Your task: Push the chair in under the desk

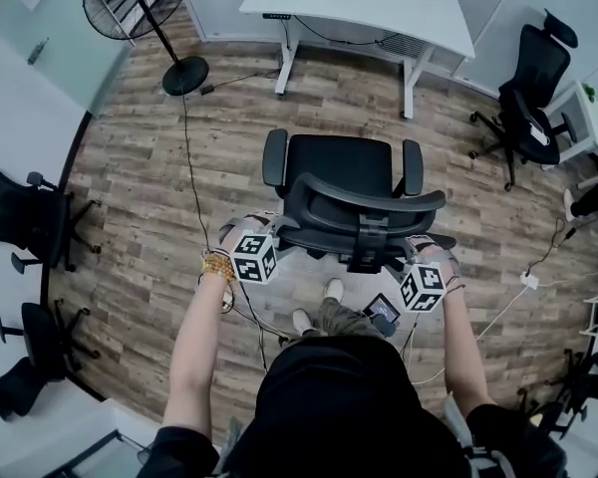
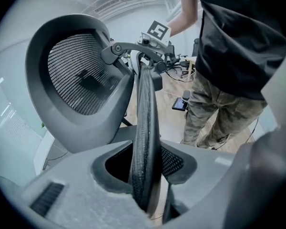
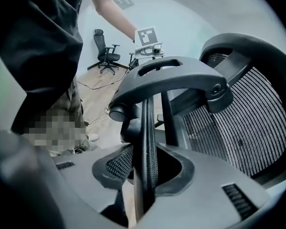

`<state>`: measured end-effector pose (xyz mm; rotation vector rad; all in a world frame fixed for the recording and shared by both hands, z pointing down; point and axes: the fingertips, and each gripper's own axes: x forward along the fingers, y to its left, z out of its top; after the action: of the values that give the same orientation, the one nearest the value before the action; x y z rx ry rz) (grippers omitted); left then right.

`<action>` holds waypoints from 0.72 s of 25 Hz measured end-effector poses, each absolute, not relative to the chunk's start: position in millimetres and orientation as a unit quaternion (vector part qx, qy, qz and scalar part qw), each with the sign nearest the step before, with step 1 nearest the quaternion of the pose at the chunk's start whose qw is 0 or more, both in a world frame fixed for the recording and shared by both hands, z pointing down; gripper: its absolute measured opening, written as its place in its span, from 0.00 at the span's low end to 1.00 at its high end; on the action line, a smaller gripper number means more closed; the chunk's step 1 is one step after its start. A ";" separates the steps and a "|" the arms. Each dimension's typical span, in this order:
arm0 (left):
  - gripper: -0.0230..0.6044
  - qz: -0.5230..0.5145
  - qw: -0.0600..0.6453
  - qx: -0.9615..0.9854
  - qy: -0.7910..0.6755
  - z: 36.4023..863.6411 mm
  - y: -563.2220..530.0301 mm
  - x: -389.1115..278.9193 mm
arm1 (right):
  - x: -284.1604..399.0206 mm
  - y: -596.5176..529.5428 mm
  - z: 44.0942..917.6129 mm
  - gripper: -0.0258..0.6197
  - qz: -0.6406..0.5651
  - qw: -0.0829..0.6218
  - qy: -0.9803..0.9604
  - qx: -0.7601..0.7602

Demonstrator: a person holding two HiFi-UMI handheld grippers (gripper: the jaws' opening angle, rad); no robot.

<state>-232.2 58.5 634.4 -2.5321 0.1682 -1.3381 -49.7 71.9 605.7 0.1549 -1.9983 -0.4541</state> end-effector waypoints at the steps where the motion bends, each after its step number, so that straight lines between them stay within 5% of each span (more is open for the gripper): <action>1: 0.28 -0.463 0.135 -0.874 0.061 634.2 52.4 -234.6 | -52.1 64.5 606.1 0.23 -0.189 0.516 -0.833 0.062; 18: 0.35 -0.485 0.076 -0.867 0.084 638.2 -57.6 -235.2 | -50.2 -42.5 605.1 0.23 -0.202 0.516 -0.830 0.059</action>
<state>-235.2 -57.6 638.2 -2.5987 0.2520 -1.4542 -50.2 -42.5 605.1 0.1413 -1.9941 -0.4846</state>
